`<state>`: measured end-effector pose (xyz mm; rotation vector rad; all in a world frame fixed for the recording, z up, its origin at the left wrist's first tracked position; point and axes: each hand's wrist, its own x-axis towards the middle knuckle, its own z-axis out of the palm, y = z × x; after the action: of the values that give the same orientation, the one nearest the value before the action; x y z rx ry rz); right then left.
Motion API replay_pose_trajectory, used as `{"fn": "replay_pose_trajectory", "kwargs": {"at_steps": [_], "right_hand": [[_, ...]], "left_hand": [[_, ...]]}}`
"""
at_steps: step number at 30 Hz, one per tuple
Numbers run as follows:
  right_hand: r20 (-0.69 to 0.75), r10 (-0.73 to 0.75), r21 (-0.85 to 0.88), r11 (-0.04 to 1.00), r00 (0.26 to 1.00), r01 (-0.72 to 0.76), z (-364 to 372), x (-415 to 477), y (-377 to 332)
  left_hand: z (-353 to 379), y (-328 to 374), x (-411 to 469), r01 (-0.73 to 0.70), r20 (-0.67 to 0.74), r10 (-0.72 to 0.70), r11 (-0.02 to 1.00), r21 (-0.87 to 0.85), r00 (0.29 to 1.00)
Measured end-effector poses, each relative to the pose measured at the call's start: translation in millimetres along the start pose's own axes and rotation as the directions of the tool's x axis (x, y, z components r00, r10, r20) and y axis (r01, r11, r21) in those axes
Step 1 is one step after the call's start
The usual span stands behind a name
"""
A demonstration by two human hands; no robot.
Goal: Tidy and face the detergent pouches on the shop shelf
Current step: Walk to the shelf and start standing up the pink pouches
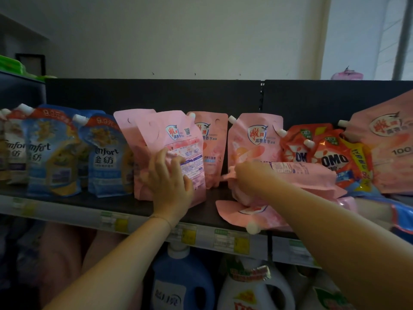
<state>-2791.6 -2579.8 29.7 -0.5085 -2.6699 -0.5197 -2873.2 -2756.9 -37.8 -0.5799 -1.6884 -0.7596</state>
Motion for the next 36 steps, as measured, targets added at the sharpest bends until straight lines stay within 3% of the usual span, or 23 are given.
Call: {"fn": "replay_pose_trajectory", "kwargs": {"at_steps": [4, 6, 8, 10, 12, 15, 19, 22, 24, 26, 28, 30, 31, 33, 35, 36], "right_hand": [[-0.254, 0.168, 0.276, 0.957, 0.952, -0.095, -14, 6, 8], [-0.329, 0.274, 0.453, 0.886, 0.904, -0.103, -32, 8, 10], [-0.376, 0.382, 0.638, 0.767, 0.844, -0.063, -56, 7, 7], [-0.402, 0.444, 0.726, 0.688, 0.801, -0.017, -76, 8, -1], [-0.402, 0.499, 0.797, 0.604, 0.768, 0.024, -86, 8, -14], [-0.364, 0.570, 0.910, 0.386, 0.736, 0.151, -90, 11, -38], [-0.341, 0.590, 0.940, 0.209, 0.732, 0.269, -97, 14, -59], [-0.311, 0.571, 0.941, 0.073, 0.760, 0.330, -103, 15, -58], [-0.295, 0.499, 0.943, 0.017, 0.815, 0.331, -100, 20, -57], [-0.295, 0.381, 0.955, 0.077, 0.876, 0.288, -93, 24, -59], [-0.259, 0.249, 0.954, 0.218, 0.933, 0.207, -82, 26, -60], [-0.198, 0.132, 0.932, 0.332, 0.971, 0.146, -70, 24, -57], [-0.163, 0.087, 0.925, 0.360, 0.983, 0.122, -64, 21, -53], [-0.151, 0.051, 0.876, 0.470, 0.987, 0.109, -53, 15, -41], [-0.162, 0.044, 0.773, 0.626, 0.986, 0.099, -44, 9, -23], [-0.154, 0.048, 0.720, 0.690, 0.987, 0.078, -39, 6, -13]], "left_hand": [[2, 9, 3, -0.206, 0.121, 0.222, 0.969, -0.136, 0.967], [4, 20, 8, -0.163, 0.269, 0.256, 0.932, -0.324, 0.929], [4, 36, 11, 0.107, 0.516, 0.204, 0.854, -0.509, 0.832], [11, 52, 15, 0.416, 0.721, 0.193, 0.706, -0.573, 0.665], [19, 69, 19, 0.569, 0.796, 0.212, 0.598, -0.565, 0.568], [32, 83, 18, 0.565, 0.754, 0.174, 0.563, -0.604, 0.633], [49, 74, 18, 0.679, 0.741, -0.143, 0.541, -0.496, 0.656], [48, 68, 28, 0.528, 0.568, -0.146, 0.602, -0.599, 0.810], [47, 58, 32, 0.458, 0.486, -0.174, 0.691, -0.559, 0.857], [50, 45, 30, 0.426, 0.470, -0.201, 0.790, -0.441, 0.859], [48, 34, 31, 0.321, 0.531, -0.119, 0.896, -0.306, 0.839], [48, 28, 38, 0.309, 0.587, -0.059, 0.890, -0.336, 0.808], [46, 28, 42, 0.375, 0.587, -0.059, 0.819, -0.435, 0.807], [45, 29, 48, 0.470, 0.509, -0.157, 0.672, -0.573, 0.846], [40, 34, 46, 0.375, 0.359, -0.214, 0.797, -0.473, 0.908], [34, 39, 43, 0.269, 0.266, -0.171, 0.876, -0.400, 0.949]]}}
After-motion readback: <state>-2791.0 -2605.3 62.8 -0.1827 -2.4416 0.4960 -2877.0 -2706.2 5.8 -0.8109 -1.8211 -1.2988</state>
